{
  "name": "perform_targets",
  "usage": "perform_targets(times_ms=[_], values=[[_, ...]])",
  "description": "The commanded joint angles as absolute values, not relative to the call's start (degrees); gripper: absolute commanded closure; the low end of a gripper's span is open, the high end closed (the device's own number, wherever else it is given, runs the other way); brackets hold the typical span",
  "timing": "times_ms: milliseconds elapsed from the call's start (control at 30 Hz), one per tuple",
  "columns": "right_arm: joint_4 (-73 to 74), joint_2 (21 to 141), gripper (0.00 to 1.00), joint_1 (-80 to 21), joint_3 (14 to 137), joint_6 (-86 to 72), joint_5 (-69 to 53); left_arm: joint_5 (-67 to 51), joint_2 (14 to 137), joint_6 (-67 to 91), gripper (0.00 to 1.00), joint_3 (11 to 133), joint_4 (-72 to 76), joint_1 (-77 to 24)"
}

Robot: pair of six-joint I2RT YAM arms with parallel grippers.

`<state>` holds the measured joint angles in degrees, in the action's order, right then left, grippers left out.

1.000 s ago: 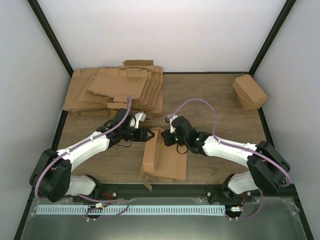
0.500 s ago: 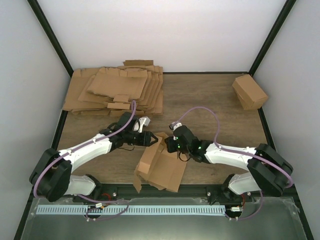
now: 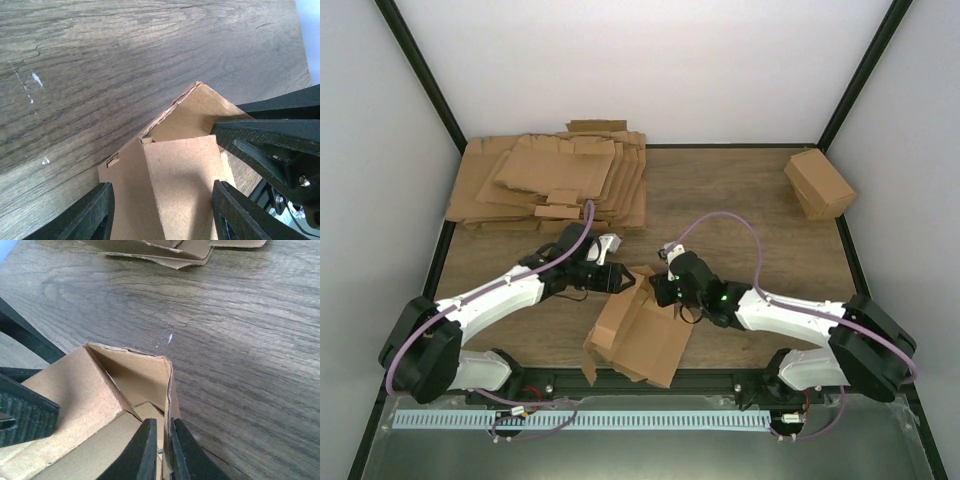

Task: Fold the paper box

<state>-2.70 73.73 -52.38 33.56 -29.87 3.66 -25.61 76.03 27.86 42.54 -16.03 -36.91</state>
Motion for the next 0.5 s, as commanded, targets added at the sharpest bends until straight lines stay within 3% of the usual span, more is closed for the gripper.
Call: perform_targets(times_ms=[0,200,467], values=[[-2.37,71.81,0.88,-53.01,33.03,-30.19,3.31,-25.35,76.39,26.69,0.44,42.19,-18.63,-37.26],[-2.38,70.75,0.67,-53.06,31.11,-31.36,-0.66,-24.79,75.48,27.44,0.45,40.7,-17.62,-37.27],[-3.38,69.17,0.6,-53.87,27.48,-34.27,-2.29,-22.5,72.61,28.46,0.48,39.39,-17.96,-37.36]])
